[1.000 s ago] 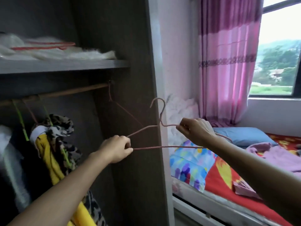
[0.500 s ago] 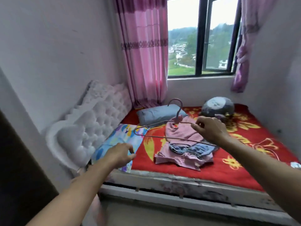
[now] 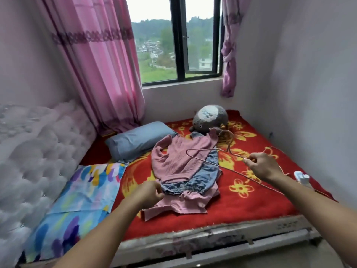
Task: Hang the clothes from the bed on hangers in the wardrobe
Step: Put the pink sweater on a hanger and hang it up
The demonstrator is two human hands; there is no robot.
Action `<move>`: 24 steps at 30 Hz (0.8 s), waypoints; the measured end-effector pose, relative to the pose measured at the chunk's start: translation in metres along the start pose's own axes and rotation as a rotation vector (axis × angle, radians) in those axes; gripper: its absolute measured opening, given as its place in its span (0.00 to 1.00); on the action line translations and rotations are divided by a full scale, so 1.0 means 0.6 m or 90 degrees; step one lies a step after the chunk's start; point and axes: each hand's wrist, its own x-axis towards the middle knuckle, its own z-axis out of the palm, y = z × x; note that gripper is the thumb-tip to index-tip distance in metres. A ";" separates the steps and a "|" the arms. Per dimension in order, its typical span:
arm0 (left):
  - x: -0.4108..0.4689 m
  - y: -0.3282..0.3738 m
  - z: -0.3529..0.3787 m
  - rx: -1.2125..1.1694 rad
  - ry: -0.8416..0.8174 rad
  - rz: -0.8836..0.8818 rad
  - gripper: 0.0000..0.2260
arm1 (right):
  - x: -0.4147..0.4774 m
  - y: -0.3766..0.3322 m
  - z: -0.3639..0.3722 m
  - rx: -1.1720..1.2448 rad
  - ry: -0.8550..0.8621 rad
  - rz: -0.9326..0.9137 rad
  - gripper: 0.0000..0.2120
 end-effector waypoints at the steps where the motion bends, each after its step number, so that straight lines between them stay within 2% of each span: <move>1: 0.033 -0.005 -0.001 0.011 -0.013 0.003 0.09 | 0.019 0.006 0.012 -0.001 -0.005 0.023 0.12; 8: 0.253 -0.016 0.036 0.031 -0.092 0.040 0.11 | 0.134 0.085 0.085 0.008 -0.042 0.166 0.13; 12: 0.363 -0.006 0.092 0.013 -0.157 0.058 0.08 | 0.226 0.148 0.143 0.049 -0.021 0.234 0.07; 19: 0.557 -0.031 0.177 -0.010 -0.260 -0.001 0.11 | 0.446 0.231 0.311 0.101 -0.051 0.310 0.08; 24: 0.672 -0.048 0.219 -0.047 -0.276 -0.050 0.06 | 0.592 0.258 0.446 0.113 -0.035 0.372 0.09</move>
